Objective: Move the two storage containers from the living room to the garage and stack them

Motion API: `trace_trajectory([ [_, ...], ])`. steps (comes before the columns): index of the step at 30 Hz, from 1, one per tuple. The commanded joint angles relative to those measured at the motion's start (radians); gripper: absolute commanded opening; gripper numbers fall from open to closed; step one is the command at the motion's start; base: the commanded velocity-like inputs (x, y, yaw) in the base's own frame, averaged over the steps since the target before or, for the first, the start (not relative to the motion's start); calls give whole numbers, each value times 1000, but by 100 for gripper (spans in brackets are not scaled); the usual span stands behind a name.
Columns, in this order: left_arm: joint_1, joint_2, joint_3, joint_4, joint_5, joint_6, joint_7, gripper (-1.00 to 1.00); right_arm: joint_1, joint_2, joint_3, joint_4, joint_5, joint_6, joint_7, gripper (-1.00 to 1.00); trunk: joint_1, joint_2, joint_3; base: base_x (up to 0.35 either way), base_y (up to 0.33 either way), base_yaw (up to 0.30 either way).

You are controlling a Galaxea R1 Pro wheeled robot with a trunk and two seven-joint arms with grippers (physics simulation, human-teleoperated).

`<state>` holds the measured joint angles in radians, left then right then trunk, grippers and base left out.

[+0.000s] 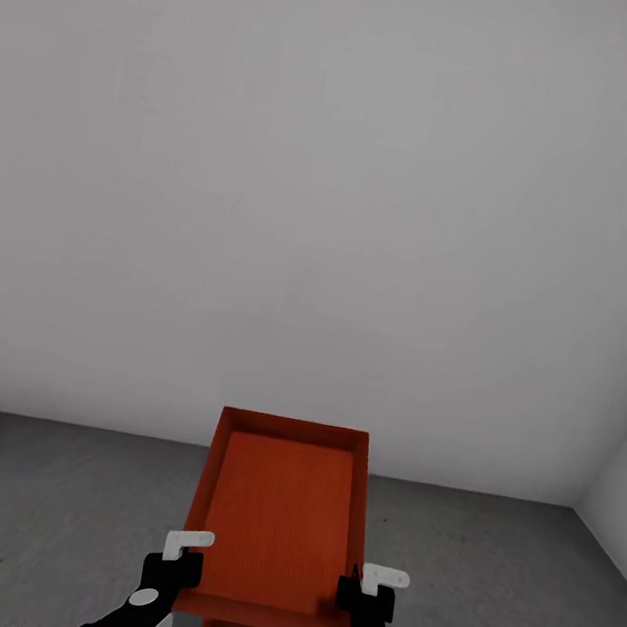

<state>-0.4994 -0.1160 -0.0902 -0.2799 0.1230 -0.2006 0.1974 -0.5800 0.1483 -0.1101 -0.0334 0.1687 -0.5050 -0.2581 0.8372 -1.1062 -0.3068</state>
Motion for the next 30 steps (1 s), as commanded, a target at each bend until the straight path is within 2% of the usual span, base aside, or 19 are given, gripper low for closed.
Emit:
trace_trajectory([
  [1,-1,1,-8,4,20,3,-15,-100,-1,-3,3,-2,3,-70,2,-100,0,-1,-3,0,0,0],
  [30,-1,1,-8,4,20,4,-12,-100,-1,-3,2,-1,3,-70,2,-100,0,-1,-49,0,0,0],
])
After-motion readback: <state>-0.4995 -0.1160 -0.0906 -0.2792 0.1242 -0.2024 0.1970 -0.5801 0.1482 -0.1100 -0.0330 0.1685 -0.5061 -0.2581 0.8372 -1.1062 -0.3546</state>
